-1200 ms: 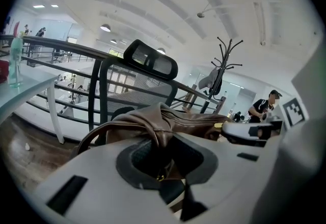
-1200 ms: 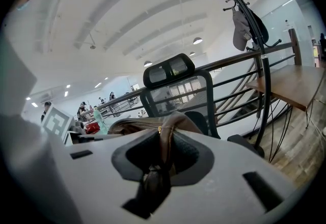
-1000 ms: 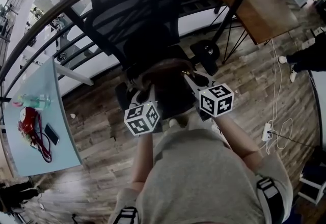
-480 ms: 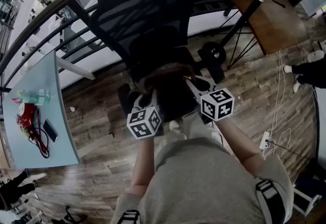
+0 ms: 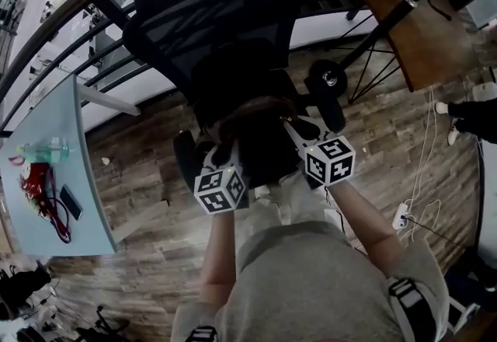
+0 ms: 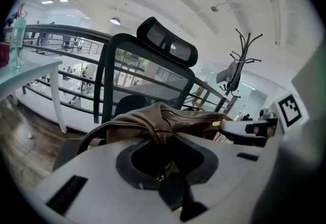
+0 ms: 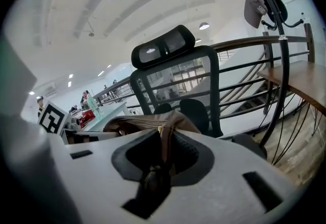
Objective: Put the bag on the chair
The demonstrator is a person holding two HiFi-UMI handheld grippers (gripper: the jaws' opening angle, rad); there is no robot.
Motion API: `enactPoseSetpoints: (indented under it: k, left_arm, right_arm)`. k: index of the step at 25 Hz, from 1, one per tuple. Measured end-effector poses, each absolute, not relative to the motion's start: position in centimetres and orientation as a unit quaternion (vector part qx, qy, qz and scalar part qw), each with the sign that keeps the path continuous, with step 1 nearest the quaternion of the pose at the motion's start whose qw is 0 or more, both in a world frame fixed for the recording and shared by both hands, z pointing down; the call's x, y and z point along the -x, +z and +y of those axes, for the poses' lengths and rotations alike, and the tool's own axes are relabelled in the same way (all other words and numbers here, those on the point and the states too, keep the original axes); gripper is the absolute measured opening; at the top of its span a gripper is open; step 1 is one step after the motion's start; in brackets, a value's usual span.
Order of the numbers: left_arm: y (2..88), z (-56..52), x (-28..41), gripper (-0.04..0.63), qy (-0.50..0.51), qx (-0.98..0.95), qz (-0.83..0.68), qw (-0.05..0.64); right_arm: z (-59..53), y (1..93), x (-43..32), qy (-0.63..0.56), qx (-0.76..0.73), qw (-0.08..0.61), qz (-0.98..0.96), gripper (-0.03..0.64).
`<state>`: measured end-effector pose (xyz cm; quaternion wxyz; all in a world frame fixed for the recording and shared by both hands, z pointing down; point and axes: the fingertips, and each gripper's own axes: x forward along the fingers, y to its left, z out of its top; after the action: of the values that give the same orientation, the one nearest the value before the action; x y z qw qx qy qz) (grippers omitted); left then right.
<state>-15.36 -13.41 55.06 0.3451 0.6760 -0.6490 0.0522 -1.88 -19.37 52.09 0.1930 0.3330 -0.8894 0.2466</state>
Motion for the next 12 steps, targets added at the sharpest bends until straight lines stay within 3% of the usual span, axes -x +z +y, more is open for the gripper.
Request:
enactPoseSetpoints:
  k: [12]
  left_arm:
    - [60.4, -15.1, 15.4, 0.054, 0.068, -0.651, -0.661, 0.367]
  right_arm:
    - [-21.2, 58.0, 1.7, 0.271, -0.332, 0.221, -0.876, 0.061]
